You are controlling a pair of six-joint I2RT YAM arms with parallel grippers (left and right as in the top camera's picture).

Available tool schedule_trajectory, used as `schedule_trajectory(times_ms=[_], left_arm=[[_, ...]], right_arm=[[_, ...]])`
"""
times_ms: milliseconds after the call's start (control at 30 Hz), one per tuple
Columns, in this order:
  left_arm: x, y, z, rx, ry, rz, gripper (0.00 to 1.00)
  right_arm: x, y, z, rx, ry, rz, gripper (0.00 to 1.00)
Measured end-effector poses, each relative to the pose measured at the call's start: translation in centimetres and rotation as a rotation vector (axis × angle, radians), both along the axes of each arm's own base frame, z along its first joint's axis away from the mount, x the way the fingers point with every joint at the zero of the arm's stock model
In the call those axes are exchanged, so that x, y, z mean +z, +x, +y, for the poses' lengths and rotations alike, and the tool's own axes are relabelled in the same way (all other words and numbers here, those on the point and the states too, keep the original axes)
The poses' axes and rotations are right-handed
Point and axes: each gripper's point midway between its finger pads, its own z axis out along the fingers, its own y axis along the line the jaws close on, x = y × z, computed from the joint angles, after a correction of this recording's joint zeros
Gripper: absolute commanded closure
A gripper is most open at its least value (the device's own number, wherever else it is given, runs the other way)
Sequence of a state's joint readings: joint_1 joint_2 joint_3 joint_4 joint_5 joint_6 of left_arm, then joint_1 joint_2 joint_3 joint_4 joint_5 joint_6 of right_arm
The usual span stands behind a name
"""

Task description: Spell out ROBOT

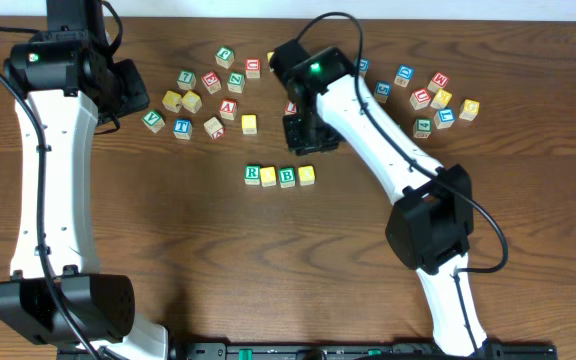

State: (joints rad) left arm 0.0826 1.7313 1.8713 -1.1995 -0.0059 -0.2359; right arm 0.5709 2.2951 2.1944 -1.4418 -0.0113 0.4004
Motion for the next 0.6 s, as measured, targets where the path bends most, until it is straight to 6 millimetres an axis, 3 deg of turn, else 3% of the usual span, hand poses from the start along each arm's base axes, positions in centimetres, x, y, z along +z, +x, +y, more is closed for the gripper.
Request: schedule_trajectory(times_ms=[200, 600], left_arm=[[0.0, 0.0, 0.0, 0.000, 0.000, 0.000, 0.58], [0.0, 0.0, 0.0, 0.000, -0.001, 0.000, 0.58]], right_arm=[[-0.1, 0.5, -2.5, -0.037, -0.020, 0.027, 0.62], [-4.8, -1.6, -4.2, -0.040, -0.079, 0.128, 0.64]])
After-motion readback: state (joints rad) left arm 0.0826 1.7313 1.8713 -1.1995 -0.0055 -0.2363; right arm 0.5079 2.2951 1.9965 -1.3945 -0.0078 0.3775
